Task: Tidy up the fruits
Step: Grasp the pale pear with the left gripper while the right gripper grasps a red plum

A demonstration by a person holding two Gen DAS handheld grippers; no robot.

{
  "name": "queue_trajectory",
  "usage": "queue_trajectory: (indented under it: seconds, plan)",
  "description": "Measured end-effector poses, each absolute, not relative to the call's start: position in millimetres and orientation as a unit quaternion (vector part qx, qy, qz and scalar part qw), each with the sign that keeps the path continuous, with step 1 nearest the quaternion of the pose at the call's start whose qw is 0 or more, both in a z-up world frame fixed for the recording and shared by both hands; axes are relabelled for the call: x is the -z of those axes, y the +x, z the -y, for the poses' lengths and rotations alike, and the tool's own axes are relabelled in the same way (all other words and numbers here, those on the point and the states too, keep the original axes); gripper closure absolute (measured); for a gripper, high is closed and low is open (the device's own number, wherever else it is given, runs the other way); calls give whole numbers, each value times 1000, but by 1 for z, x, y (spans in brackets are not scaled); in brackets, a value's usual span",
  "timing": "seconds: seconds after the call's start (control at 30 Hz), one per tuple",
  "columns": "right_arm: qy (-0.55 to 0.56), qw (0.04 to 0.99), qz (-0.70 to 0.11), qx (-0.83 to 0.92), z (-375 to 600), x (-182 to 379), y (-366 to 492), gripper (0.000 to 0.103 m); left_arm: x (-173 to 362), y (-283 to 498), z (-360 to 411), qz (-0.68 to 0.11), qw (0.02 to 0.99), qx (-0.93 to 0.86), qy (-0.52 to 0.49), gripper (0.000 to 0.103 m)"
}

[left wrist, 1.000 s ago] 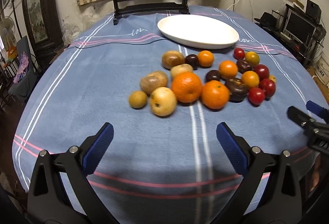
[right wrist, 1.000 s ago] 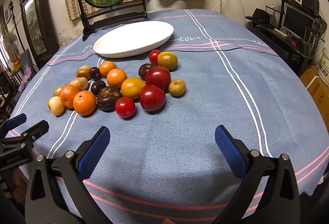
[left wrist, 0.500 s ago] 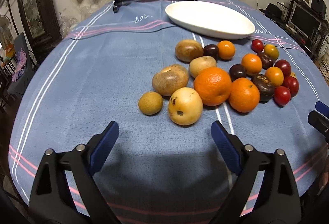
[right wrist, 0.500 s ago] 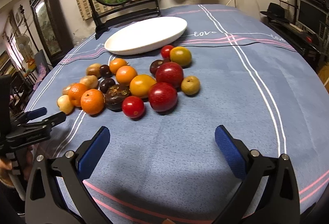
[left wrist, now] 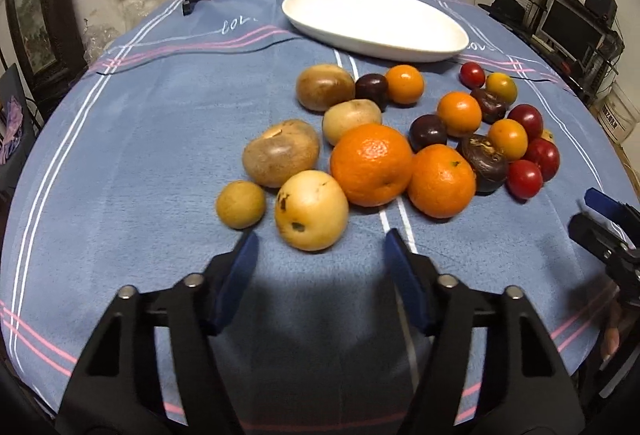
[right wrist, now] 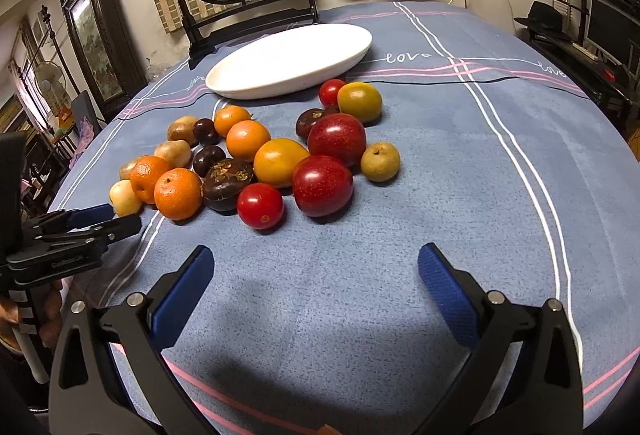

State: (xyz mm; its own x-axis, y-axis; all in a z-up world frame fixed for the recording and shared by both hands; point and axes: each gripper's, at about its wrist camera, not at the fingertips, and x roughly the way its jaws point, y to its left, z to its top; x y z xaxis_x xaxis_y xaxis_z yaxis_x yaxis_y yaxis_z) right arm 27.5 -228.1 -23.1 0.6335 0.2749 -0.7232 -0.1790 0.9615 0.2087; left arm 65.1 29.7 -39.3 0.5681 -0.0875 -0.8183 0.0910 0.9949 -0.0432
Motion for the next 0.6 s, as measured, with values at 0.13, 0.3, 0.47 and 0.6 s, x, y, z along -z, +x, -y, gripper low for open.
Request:
queue_trajectory:
  seconds: [0.13, 0.3, 0.47, 0.6]
  plan:
    - [61, 903, -408, -122, 232, 22, 28, 1, 40, 74, -31, -463, 885, 45, -4, 52]
    - [62, 902, -411, -118, 234, 24, 29, 1, 39, 84, -31, -469, 882, 46, -10, 65]
    - [41, 898, -426, -103, 235, 27, 33, 1, 41, 81, -27, -453, 890, 45, 10, 68]
    - [11, 890, -444, -104, 233, 28, 43, 1, 40, 71, -25, -442, 895, 69, 9, 68]
